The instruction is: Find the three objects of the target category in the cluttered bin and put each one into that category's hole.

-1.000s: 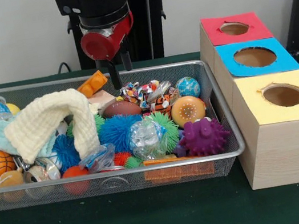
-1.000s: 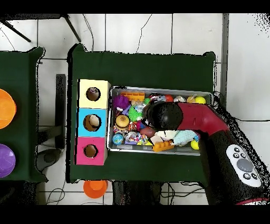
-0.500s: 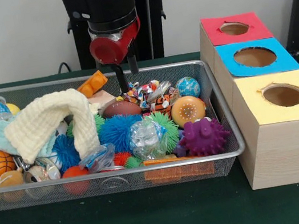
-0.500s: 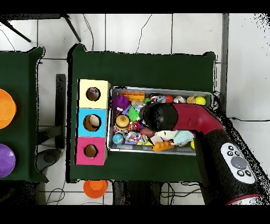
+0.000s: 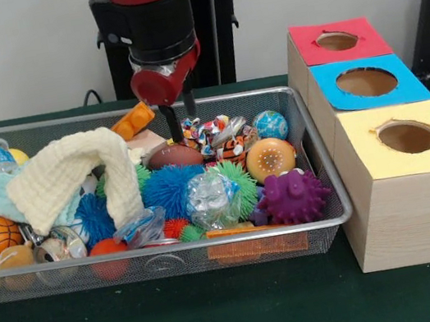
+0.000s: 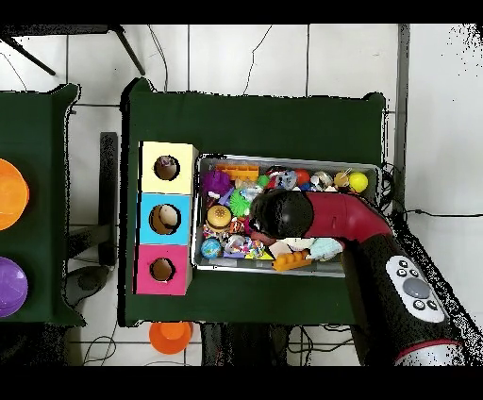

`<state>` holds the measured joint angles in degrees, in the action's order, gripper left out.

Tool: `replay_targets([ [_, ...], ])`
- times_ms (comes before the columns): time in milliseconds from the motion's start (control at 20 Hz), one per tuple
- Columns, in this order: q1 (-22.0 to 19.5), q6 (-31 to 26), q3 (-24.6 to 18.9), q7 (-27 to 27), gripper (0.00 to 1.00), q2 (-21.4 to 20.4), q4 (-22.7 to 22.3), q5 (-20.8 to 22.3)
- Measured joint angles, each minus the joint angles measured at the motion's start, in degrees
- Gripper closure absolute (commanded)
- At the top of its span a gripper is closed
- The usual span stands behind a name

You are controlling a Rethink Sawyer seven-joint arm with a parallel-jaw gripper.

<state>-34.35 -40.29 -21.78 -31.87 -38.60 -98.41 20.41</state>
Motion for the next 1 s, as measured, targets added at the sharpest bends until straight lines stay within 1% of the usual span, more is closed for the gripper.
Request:
replay_targets([
  [350, 2.2, -0.1, 2.1, 0.0, 0.0, 2.6, 0.0, 0.0],
  [750, 2.6, 0.0, 3.2, 0.0, 0.0, 5.4, 0.0, 0.0],
  [1000, 4.3, -0.9, 6.2, 0.0, 0.0, 7.1, 0.0, 0.0],
])
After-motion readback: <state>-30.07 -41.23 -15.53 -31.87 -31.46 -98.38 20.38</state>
